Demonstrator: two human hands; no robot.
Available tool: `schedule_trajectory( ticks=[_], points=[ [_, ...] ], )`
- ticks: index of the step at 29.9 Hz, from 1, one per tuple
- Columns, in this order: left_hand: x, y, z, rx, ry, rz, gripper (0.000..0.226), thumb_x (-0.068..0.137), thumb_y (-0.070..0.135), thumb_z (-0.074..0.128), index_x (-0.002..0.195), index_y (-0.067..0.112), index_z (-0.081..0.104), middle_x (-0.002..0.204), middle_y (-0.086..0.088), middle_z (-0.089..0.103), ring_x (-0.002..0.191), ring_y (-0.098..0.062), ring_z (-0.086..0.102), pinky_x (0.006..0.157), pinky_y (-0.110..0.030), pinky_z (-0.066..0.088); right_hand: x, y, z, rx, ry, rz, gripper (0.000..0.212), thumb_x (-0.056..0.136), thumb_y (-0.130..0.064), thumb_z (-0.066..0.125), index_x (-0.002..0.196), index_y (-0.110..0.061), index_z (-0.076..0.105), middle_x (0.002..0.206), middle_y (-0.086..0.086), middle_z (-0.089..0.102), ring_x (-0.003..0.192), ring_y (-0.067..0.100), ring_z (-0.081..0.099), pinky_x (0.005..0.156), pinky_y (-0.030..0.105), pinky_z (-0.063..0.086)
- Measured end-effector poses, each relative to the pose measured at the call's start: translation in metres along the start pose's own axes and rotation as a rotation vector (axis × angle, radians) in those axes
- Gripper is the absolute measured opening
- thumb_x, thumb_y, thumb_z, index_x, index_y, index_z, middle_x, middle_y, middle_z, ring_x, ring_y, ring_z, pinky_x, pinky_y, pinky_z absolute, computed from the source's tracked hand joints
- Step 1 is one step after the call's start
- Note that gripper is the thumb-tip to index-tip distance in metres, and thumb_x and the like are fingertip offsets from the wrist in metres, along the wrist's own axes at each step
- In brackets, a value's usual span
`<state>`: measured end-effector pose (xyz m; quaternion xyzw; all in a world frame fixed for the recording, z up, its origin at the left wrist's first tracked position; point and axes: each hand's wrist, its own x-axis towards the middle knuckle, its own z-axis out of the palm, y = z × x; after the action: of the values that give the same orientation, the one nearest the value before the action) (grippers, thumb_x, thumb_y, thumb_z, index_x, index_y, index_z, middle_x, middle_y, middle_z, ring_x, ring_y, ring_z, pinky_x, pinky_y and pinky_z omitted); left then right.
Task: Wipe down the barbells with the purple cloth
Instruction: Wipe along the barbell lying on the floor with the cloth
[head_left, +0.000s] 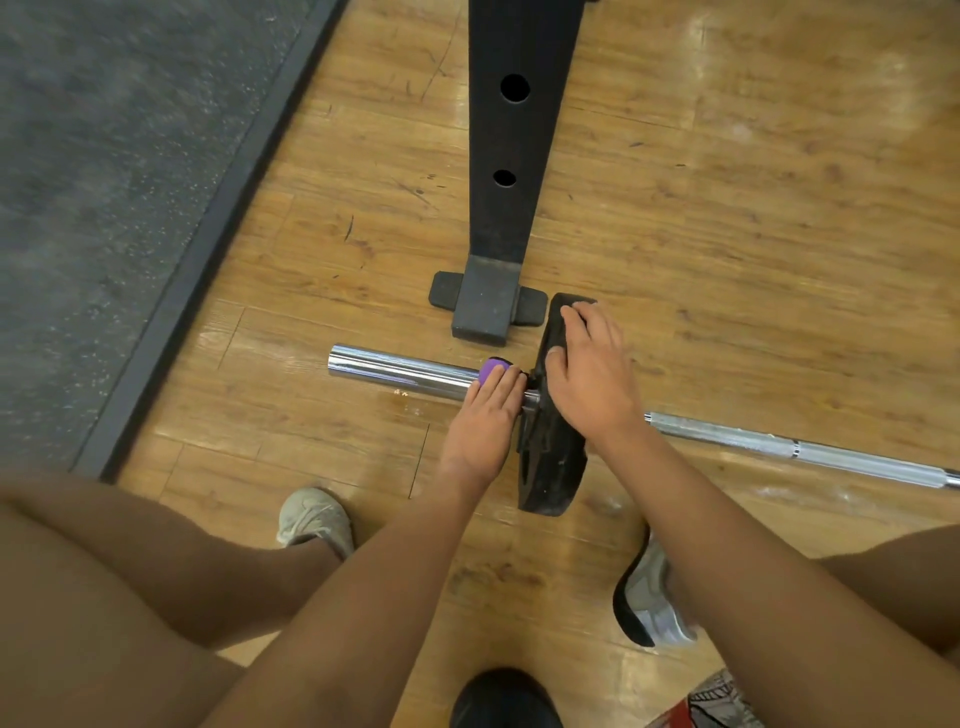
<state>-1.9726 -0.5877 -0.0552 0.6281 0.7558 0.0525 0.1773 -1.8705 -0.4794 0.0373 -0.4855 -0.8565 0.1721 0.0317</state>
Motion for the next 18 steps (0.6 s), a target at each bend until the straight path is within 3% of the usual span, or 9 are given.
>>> schedule_trajectory(
  ticks=[5,8,12,18],
  points=[
    [-0.003,-0.003,0.002,-0.004,-0.01,-0.007,0.063,0.105,0.006,0.032,0.161,0.014,0.004,0.17,-0.004,0.002,0.155,-0.017,-0.006,0.126,-0.037,-0.004,-0.028,-0.008,0.007,0.02,0.104,0.001,0.05,0.101,-0.018,0.044,0.149,-0.004,0.043,0.15,0.011,0.045,0.143,0.024,0.033,0.123,0.046,0.024],
    [-0.007,0.003,0.003,0.004,-0.011,-0.017,0.062,0.105,0.007,0.032,0.161,0.012,0.005,0.169,-0.006,0.005,0.156,-0.019,-0.003,0.126,-0.038,-0.004,-0.027,-0.008,0.003,-0.006,0.111,0.006,0.046,0.099,-0.019,0.048,0.143,-0.006,0.052,0.135,0.008,0.05,0.128,0.024,0.041,0.112,0.038,0.038],
    [-0.022,0.009,0.008,0.025,-0.018,-0.047,0.063,0.104,0.006,0.032,0.161,0.012,0.003,0.169,-0.007,0.003,0.156,-0.021,-0.005,0.127,-0.042,0.0,-0.015,-0.007,-0.007,-0.078,0.079,-0.01,0.038,0.099,-0.021,0.048,0.132,-0.013,0.062,0.121,0.005,0.055,0.115,0.022,0.046,0.098,0.034,0.038],
    [-0.022,0.011,0.013,0.01,-0.057,-0.083,0.058,0.11,0.024,0.033,0.161,0.012,0.008,0.169,-0.007,0.01,0.156,-0.023,-0.001,0.127,-0.042,0.004,-0.034,-0.012,-0.003,-0.076,0.062,0.012,0.044,0.098,-0.022,0.047,0.139,-0.011,0.056,0.146,0.007,0.047,0.135,0.023,0.04,0.108,0.041,0.032]
  ],
)
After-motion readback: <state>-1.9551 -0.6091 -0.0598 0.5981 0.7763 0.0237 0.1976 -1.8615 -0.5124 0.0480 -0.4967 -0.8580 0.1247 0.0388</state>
